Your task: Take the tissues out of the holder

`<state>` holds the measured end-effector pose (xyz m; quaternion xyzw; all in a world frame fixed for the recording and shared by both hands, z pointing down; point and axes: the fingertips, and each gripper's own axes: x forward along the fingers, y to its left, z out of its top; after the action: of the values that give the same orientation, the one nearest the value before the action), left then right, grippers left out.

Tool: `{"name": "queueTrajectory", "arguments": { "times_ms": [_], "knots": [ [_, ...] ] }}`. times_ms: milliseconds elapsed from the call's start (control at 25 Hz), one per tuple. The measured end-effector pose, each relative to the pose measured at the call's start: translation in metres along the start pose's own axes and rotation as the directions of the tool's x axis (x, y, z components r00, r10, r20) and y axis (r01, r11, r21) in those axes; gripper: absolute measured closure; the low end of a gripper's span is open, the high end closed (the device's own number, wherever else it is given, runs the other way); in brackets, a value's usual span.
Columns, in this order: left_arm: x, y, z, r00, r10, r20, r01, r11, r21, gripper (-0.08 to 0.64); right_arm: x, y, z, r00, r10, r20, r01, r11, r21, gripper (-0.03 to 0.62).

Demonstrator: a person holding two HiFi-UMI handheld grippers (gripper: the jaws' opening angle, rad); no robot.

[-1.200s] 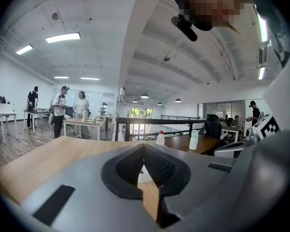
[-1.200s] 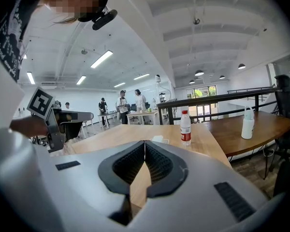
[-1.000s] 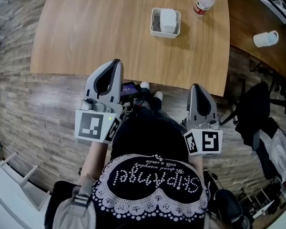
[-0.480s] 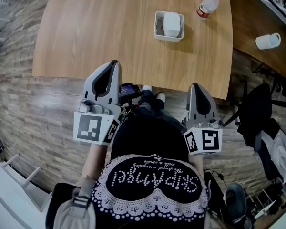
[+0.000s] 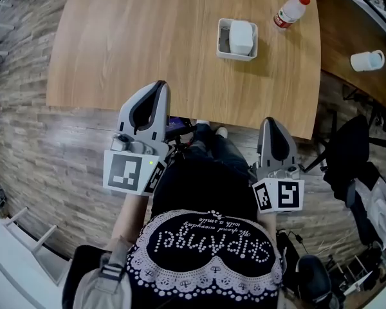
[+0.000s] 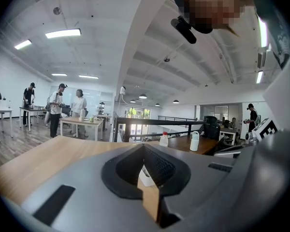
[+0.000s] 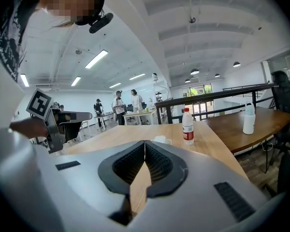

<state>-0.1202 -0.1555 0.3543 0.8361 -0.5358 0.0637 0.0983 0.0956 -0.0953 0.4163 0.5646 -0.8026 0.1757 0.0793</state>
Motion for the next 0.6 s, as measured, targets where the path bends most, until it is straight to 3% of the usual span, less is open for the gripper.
{"name": "queueTrajectory", "arguments": {
  "times_ms": [280,600],
  "knots": [
    [0.0,0.004,-0.006,1.0,-0.003,-0.023,0.003,1.0,0.004,0.554,0.005,-0.002,0.001,1.0,-0.009,0.002,0.009,1.0,-0.01,0.581],
    [0.008,-0.001,0.003,1.0,0.007,-0.011,-0.007,1.0,-0.011,0.554,0.009,-0.011,0.025,0.999,0.012,0.053,-0.008,0.997,-0.079,0.58]
  ]
}}
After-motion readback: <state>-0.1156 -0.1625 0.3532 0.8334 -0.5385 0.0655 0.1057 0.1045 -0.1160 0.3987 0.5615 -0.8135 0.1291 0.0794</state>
